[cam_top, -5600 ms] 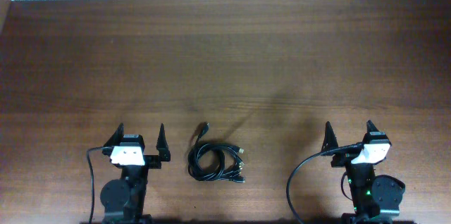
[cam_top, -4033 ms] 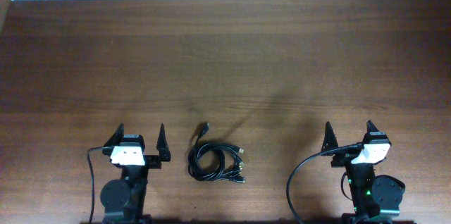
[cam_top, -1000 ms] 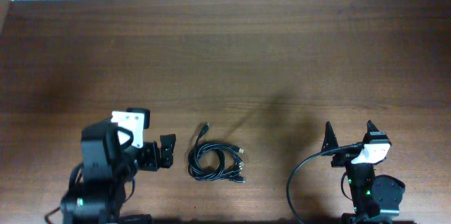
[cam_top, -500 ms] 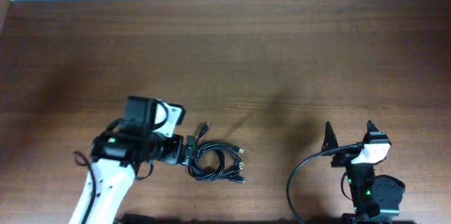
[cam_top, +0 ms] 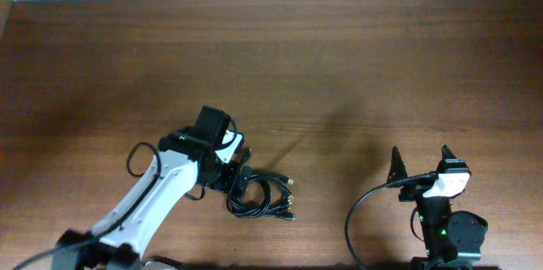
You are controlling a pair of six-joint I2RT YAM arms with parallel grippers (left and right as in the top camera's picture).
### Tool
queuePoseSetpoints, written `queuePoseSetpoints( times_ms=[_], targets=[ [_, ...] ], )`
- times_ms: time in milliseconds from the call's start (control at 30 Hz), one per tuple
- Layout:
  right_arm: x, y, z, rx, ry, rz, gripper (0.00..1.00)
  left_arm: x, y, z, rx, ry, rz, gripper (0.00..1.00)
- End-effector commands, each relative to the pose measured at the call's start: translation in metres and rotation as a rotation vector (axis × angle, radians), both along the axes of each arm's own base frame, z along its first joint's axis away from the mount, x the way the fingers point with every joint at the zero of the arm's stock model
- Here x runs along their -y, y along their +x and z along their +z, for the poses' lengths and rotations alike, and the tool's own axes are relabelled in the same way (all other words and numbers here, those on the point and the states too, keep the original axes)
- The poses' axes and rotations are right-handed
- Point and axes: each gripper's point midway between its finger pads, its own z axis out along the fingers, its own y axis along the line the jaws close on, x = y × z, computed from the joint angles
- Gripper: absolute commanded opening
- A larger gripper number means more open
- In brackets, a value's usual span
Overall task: Untangle cables
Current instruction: 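Reach the left gripper forward and grasp the black cable bundle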
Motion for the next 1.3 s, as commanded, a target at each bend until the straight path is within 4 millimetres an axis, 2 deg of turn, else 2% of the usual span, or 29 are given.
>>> queuePoseSetpoints(
  times_ms=[0,367,467,633,1033,1267],
  targets=[
    [0.0,0.0,-0.004,-0.013,0.011,-0.003,0.99,0.003,0.008,-0.011,-0.02,0.01,0.015,0.99],
    [0.0,0.0,-0.004,-0.013,0.011,-0.003,0.99,0.005,0.017,-0.013,0.006,0.001,0.015,0.99],
    [0.0,0.0,-0.004,-0.013,0.011,-0.003,0.99,0.012,0.018,-0.012,0.009,-0.034,0.012,0.99],
    [0.0,0.0,-0.004,-0.013,0.011,-0.003,0.99,0.019,0.014,-0.011,-0.01,-0.069,0.003,0.99],
    [0.0,0.0,-0.004,-0.013,0.011,-0.003,0.99,0.012,0.007,-0.025,-0.015,-0.045,0.02,0.99],
    [0.0,0.0,-0.004,-0.013,0.011,-0.003,0.99,0.009,-0.004,-0.037,-0.033,-0.039,0.02,1.0]
  ],
)
